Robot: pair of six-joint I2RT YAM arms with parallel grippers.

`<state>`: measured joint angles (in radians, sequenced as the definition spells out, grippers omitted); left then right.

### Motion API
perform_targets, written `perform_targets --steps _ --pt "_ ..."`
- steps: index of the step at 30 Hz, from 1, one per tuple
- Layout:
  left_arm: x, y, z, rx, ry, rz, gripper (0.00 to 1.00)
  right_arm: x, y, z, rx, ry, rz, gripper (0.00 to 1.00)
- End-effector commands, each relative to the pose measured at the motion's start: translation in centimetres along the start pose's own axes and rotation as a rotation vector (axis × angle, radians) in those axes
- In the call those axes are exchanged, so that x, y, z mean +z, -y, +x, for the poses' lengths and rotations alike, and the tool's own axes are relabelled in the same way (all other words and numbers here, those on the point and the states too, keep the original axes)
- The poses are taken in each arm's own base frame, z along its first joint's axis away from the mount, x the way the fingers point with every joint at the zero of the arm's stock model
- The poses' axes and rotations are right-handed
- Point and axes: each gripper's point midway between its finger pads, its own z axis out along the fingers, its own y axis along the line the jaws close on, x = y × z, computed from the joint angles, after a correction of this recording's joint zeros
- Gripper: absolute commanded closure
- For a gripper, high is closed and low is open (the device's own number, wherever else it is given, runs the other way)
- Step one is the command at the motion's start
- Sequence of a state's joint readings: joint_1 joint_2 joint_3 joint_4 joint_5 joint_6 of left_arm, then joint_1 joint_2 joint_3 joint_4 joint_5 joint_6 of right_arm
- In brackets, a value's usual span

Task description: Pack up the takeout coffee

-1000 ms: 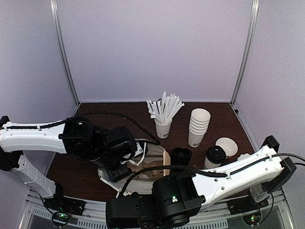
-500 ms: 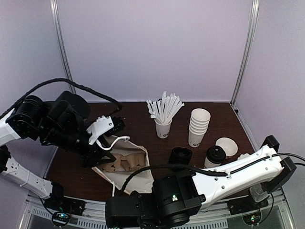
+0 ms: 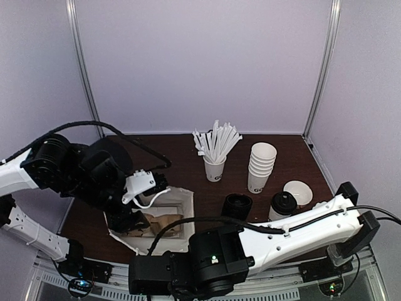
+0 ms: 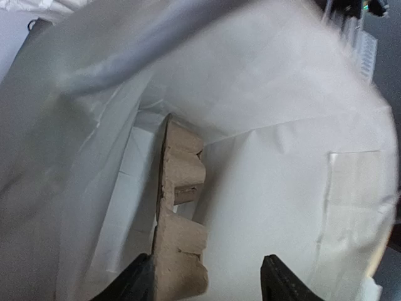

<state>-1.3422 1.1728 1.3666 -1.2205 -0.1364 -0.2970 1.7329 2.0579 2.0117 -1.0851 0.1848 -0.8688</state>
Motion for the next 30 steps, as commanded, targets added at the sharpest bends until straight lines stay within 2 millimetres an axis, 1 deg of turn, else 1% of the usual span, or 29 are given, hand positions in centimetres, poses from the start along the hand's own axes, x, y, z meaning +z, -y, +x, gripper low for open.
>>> perform_targets --steps 1,2,3,4,7,9,12,13,15,16,18,20,21,23,26,27,29,30 --pt "3.0 -3.1 1.3 0.03 -0.084 -0.233 0.35 0.1 -0.7 -0.6 -0.002 0.019 -0.039 1.0" --pt "3.4 -3.5 1.3 0.041 -0.095 -0.273 0.24 0.3 -0.7 -0.6 0.002 0.02 -0.044 1.0" --pt "3.8 -3.8 1.5 0.053 -0.112 -0.305 0.06 0.3 -0.8 -0.7 0.004 0.023 -0.045 1.0" --pt "4.2 -4.1 1.7 0.062 -0.137 -0.338 0.03 0.3 -0.8 -0.7 0.007 0.026 -0.048 1.0" --pt "4.7 -5.4 2.4 0.09 -0.218 -0.443 0.03 0.5 -1.0 -0.8 0.01 0.03 -0.06 1.0" --pt "4.3 -6.6 2.8 0.094 -0.256 -0.532 0.02 0.7 -1.0 -0.9 0.013 0.034 -0.063 1.0" --pt "3.7 -7.8 3.5 0.08 -0.289 -0.621 0.03 0.9 -1.2 -1.2 0.029 0.043 -0.071 1.0" --pt "3.8 -7.8 4.0 0.068 -0.303 -0.619 0.02 1.1 -1.2 -1.2 0.033 0.042 -0.075 1.0" --pt "4.4 -7.1 5.1 0.034 -0.337 -0.559 0.03 1.2 -1.2 -1.2 0.033 0.038 -0.073 1.0" --pt "4.7 -6.4 5.5 0.014 -0.349 -0.515 0.05 1.3 -1.1 -1.1 0.032 0.035 -0.069 1.0" --pt "5.4 -4.3 5.8 -0.023 -0.36 -0.379 0.15 1.4 -1.1 -1.1 0.029 0.031 -0.066 1.0" --pt "5.6 -2.9 6.4 -0.074 -0.378 -0.286 0.2 1.5 -1.1 -1.1 0.03 0.029 -0.064 1.0" --pt "5.8 -2.3 7.0 -0.103 -0.408 -0.244 0.23 1.5 -1.0 -1.1 0.03 0.029 -0.064 1.0" --pt "5.8 -2.3 8.5 -0.138 -0.486 -0.229 0.28 1.5 -1.0 -1.0 0.029 0.027 -0.061 1.0" --pt "6.0 -3.3 10.3 -0.112 -0.585 -0.302 0.29 1.5 -0.9 -1.0 0.027 0.027 -0.059 1.0" --pt "6.3 -3.4 10.6 -0.096 -0.604 -0.307 0.31 1.5 -0.9 -1.0 0.029 0.026 -0.06 1.0" --pt "6.7 -3.6 10.6 -0.072 -0.614 -0.323 0.4 1.5 -1.0 -1.1 0.028 0.025 -0.061 1.0" --pt "6.8 -3.8 10.3 -0.061 -0.605 -0.329 0.49 1.5 -1.1 -1.0 0.028 0.024 -0.063 1.0"
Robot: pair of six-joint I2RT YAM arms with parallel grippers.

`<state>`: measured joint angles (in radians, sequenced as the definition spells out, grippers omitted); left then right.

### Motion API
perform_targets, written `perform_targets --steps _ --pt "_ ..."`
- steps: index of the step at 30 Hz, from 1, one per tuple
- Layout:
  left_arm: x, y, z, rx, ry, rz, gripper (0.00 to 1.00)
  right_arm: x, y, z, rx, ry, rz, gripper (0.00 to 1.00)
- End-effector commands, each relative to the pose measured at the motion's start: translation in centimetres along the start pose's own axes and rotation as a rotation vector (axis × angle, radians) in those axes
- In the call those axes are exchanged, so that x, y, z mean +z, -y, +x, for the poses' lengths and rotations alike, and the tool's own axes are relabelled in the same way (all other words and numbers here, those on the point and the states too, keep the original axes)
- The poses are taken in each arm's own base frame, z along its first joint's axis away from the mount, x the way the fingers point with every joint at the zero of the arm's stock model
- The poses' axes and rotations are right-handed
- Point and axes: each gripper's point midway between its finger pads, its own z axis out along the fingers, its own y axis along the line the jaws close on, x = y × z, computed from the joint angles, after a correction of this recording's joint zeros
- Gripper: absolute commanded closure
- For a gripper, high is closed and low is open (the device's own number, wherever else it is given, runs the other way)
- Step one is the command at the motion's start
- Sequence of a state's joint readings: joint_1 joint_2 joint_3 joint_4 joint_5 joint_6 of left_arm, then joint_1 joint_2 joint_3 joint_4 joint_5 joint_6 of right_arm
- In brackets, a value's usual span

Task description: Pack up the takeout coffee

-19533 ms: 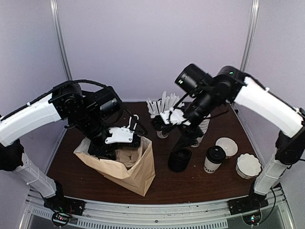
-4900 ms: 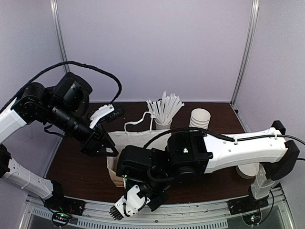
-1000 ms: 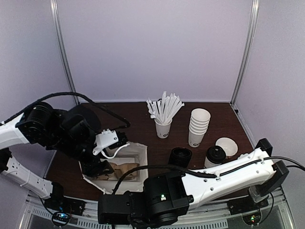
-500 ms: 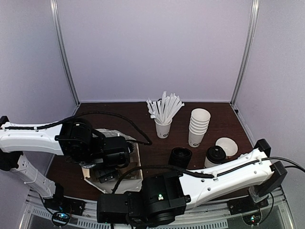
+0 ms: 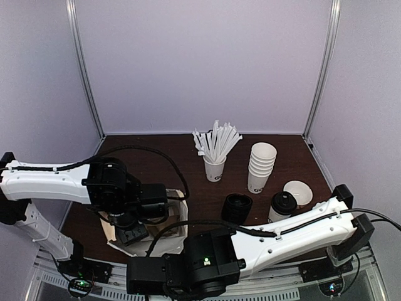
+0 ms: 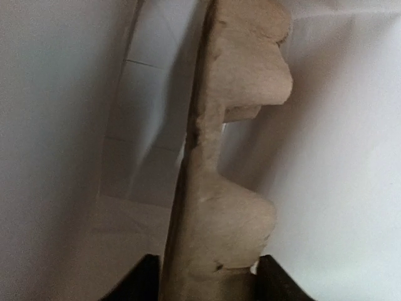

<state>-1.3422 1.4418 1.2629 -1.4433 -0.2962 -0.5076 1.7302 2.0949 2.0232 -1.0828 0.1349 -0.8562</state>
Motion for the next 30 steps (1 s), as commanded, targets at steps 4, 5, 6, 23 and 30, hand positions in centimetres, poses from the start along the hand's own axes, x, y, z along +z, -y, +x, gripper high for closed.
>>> perform_targets --steps 4,5,6,23,30 --pt "-0.7 -0.9 -0.9 0.027 0.026 -0.032 0.81 0.1 -0.1 -0.1 0.023 -0.002 -0.009 1.0" --pt "-1.5 -1.0 -1.5 0.028 0.067 -0.022 0.84 0.2 -0.2 -0.1 0.02 -0.006 -0.01 1.0" --pt "-2.2 -1.1 -2.0 0.03 0.11 -0.014 0.88 0.1 -0.1 -0.1 0.019 -0.007 -0.007 1.0" --pt "-17.9 2.2 0.8 0.284 0.683 0.543 0.9 -2.7 2.6 0.3 0.156 0.109 -0.048 1.0" --pt "-20.6 4.5 1.0 0.378 0.656 0.696 0.9 -4.9 3.1 0.4 0.184 0.178 -0.088 1.0"
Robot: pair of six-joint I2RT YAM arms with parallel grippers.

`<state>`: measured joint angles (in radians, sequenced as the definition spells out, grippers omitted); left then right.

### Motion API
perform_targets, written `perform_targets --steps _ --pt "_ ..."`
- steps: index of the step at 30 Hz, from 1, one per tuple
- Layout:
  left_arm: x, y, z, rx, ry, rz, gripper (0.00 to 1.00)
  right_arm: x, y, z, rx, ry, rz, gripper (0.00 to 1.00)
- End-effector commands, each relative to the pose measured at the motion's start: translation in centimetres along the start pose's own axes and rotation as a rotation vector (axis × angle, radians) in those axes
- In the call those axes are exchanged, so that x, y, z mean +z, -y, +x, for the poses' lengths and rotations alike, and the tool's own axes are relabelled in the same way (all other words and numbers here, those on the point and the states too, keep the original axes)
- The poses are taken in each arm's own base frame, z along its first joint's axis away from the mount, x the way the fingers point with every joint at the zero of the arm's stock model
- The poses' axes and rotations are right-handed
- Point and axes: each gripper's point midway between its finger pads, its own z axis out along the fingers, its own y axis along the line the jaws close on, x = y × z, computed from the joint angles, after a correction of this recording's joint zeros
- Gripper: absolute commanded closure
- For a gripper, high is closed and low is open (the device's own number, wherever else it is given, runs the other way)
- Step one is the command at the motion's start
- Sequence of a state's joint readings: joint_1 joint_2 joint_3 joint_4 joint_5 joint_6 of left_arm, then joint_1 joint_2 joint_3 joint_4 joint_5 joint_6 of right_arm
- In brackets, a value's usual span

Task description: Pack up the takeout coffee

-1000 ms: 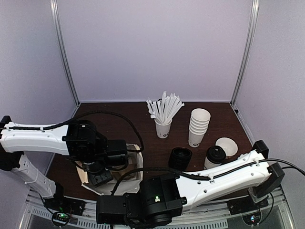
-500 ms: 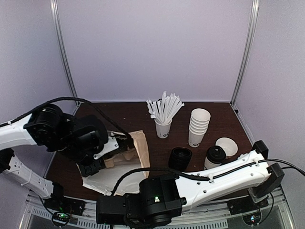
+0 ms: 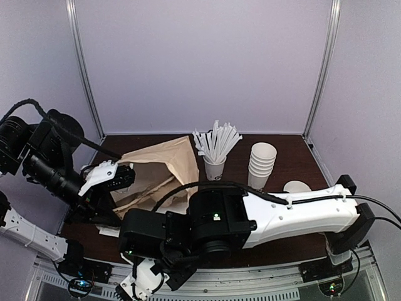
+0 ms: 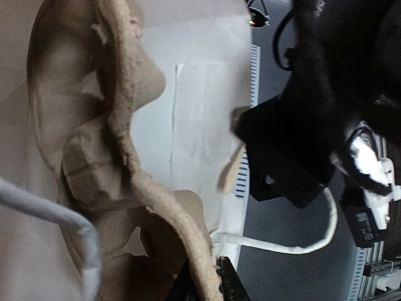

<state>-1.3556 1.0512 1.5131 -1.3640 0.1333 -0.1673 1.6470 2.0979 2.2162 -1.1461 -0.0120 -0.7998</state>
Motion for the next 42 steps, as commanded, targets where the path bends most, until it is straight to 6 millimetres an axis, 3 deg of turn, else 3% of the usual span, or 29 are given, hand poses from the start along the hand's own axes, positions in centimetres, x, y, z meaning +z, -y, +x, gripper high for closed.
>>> perform_targets --steps 1,9,13,21,25,29,36,39,42 --pt "-0.9 2.8 -2.1 0.06 0.011 0.155 0.9 -1.3 -1.5 0.6 0.056 0.032 -0.116 1.0" --pt "-6.0 3.2 -5.0 0.122 0.166 0.13 0.91 -3.2 -3.1 0.2 0.05 0.107 -0.226 0.99" --pt "-8.2 4.6 -6.0 0.127 0.218 0.195 0.91 -4.8 -3.0 0.1 0.075 0.153 -0.258 0.99" --pt "-11.2 5.6 -5.8 0.062 0.253 0.24 0.93 -5.9 -2.3 0.0 0.114 0.208 -0.275 0.99" --pt "-10.8 2.4 -5.6 0.006 0.248 0.055 0.94 -6.2 -1.8 -0.6 0.118 0.231 -0.262 0.99" --pt "-10.6 -1.2 -5.4 -0.001 0.235 -0.153 0.97 -5.9 0.6 -0.7 0.108 0.221 -0.164 0.99" --pt "-10.8 -3.0 -5.4 0.04 0.22 -0.265 0.96 -6.6 4.6 -1.6 0.062 0.248 -0.022 1.0" --pt "-12.1 -3.9 -5.5 0.043 0.259 -0.328 0.97 -7.2 5.2 -2.6 0.064 0.283 0.0 0.99" --pt "-13.7 -4.5 -5.5 0.042 0.304 -0.375 0.96 -6.2 4.8 -2.2 0.053 0.263 -0.019 1.0"
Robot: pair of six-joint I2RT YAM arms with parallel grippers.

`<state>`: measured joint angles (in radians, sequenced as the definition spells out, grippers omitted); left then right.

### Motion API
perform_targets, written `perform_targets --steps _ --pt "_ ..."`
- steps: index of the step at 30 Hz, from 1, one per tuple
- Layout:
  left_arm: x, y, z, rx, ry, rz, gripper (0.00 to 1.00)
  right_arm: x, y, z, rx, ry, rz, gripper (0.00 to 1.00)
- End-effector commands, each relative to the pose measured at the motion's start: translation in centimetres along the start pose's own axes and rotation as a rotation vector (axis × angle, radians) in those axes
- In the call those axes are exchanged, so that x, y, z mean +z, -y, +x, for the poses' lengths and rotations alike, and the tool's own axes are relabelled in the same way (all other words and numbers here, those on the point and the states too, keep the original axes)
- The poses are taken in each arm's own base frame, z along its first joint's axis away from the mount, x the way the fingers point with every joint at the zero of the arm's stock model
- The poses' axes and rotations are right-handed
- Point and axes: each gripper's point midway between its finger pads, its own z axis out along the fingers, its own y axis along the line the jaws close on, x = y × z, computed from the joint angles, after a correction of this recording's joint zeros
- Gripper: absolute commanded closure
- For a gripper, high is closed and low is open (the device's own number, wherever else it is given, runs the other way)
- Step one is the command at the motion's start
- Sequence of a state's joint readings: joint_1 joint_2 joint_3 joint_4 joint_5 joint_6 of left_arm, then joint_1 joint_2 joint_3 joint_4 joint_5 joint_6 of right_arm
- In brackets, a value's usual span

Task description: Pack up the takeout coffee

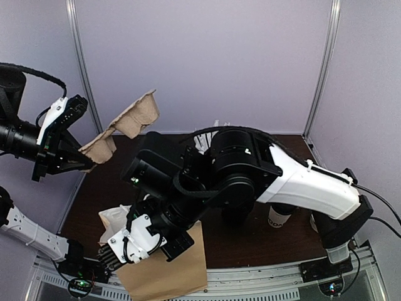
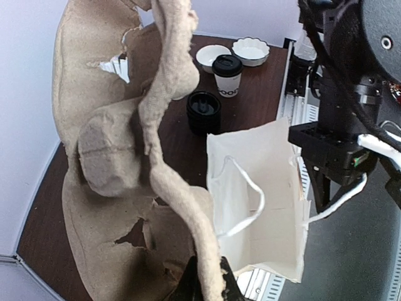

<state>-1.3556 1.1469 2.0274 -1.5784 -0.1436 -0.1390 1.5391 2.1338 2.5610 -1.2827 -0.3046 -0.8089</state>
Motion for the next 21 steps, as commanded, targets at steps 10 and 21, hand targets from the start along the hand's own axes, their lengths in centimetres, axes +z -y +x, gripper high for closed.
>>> perform_targets --steps 10,21 --pt "-0.6 -2.6 0.2 0.053 -0.004 -0.146 0.97 2.1 6.0 3.8 -0.128 -0.157 0.194 1.0" --pt "0.0 -3.7 1.4 0.086 0.002 -0.219 0.97 1.2 3.1 2.8 -0.098 -0.117 0.097 0.93"
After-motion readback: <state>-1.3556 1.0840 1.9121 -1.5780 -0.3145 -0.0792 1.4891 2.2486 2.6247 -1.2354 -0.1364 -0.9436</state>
